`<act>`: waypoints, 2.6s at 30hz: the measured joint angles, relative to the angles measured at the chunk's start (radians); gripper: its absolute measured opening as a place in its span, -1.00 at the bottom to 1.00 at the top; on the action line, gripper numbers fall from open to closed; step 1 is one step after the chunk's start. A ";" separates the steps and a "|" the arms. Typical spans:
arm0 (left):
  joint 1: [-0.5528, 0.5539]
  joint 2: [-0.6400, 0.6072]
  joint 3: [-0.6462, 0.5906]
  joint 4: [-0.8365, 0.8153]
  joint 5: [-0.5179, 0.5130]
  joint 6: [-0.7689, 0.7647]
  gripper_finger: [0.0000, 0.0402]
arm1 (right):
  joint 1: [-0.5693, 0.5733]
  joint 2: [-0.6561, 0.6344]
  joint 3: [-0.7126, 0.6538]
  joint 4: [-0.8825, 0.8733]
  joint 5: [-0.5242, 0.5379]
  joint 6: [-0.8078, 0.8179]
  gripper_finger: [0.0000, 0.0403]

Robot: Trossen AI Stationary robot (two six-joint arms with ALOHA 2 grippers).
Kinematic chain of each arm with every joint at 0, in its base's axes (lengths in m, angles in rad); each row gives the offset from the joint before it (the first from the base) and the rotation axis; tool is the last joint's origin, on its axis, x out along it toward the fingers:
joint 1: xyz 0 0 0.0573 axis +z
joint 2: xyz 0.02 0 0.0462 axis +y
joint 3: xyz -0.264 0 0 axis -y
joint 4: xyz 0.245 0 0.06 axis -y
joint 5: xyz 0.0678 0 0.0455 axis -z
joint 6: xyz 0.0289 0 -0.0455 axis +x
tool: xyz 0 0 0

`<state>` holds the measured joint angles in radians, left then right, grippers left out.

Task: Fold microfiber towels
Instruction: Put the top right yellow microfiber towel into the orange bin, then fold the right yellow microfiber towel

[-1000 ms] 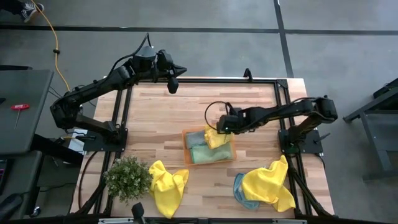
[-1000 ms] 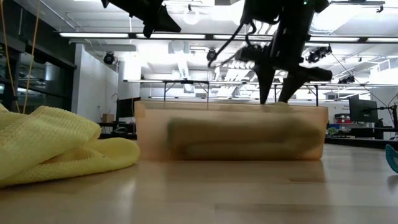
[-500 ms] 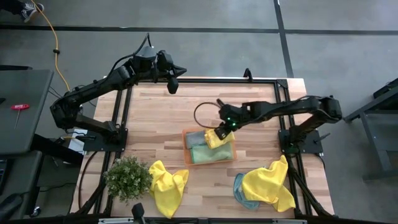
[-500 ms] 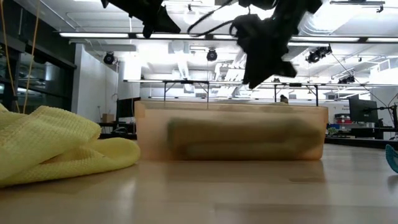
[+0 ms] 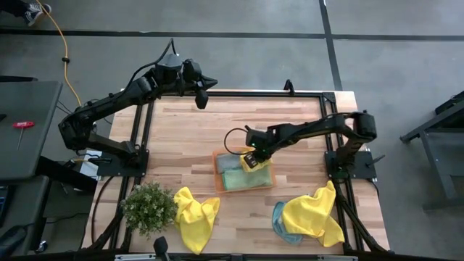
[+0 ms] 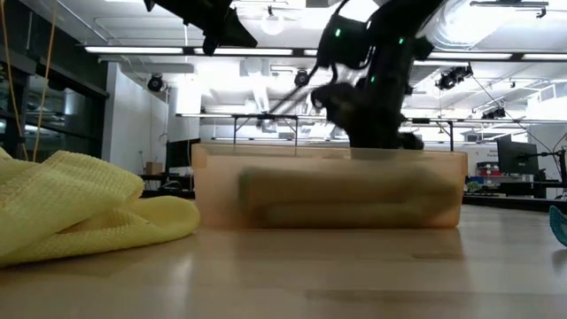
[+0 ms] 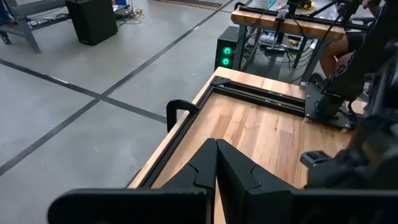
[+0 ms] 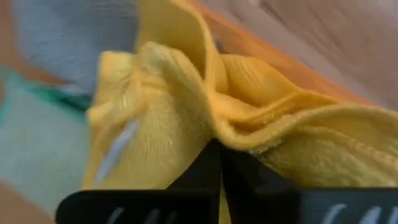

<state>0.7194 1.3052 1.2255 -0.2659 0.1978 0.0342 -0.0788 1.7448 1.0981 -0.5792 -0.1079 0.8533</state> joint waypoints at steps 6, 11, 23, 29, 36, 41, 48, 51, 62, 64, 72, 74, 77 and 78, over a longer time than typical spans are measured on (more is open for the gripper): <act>0.000 0.000 0.000 0.000 0.000 -0.001 -1.00 | 0.000 0.062 -0.001 0.051 -0.017 0.139 -0.98; 0.000 0.000 0.000 0.000 0.000 0.002 -1.00 | -0.020 0.011 -0.002 0.066 -0.001 0.168 -1.00; 0.001 0.000 0.000 0.000 -0.012 0.006 -1.00 | -0.073 -0.312 0.000 -0.240 -0.020 -0.142 -1.00; 0.001 0.000 0.000 0.000 -0.025 0.004 -1.00 | 0.051 -0.423 0.000 -0.639 -0.064 -0.149 -0.96; 0.001 0.000 0.000 0.000 -0.030 0.003 -1.00 | 0.234 -0.576 -0.171 -0.753 -0.142 0.133 -0.44; 0.000 0.000 0.000 0.000 -0.030 0.003 -1.00 | 0.325 -0.728 -0.349 -0.759 -0.222 0.500 -0.05; 0.000 0.000 0.000 0.001 -0.030 0.003 -1.00 | 0.404 -0.775 -0.349 -0.747 -0.151 0.786 0.06; 0.000 0.000 0.000 0.001 -0.030 0.003 -1.00 | 0.439 -0.752 -0.365 -0.731 -0.219 0.801 0.06; 0.000 0.000 0.000 0.001 -0.030 0.003 -1.00 | 0.583 -0.602 -0.363 -0.682 -0.262 0.977 0.06; 0.000 0.000 0.000 0.001 -0.030 0.004 -1.00 | 0.603 -0.572 -0.363 -0.644 -0.230 1.042 0.06; 0.000 0.000 0.000 0.001 -0.030 0.014 -1.00 | 0.646 -0.429 -0.362 -0.726 -0.147 1.244 0.06; 0.000 0.000 0.000 0.001 -0.030 0.014 -1.00 | 0.650 -0.399 -0.362 -0.731 -0.153 1.263 0.06; 0.000 0.000 0.000 0.001 -0.030 0.014 -1.00 | 0.649 -0.359 -0.362 -0.729 -0.162 1.293 0.06; 0.000 0.000 0.000 0.001 -0.030 0.014 -1.00 | 0.649 -0.347 -0.362 -0.722 -0.163 1.301 0.06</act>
<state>0.7197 1.3052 1.2255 -0.2653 0.1680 0.0480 0.5705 1.3982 0.7357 -1.3016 -0.2706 2.1544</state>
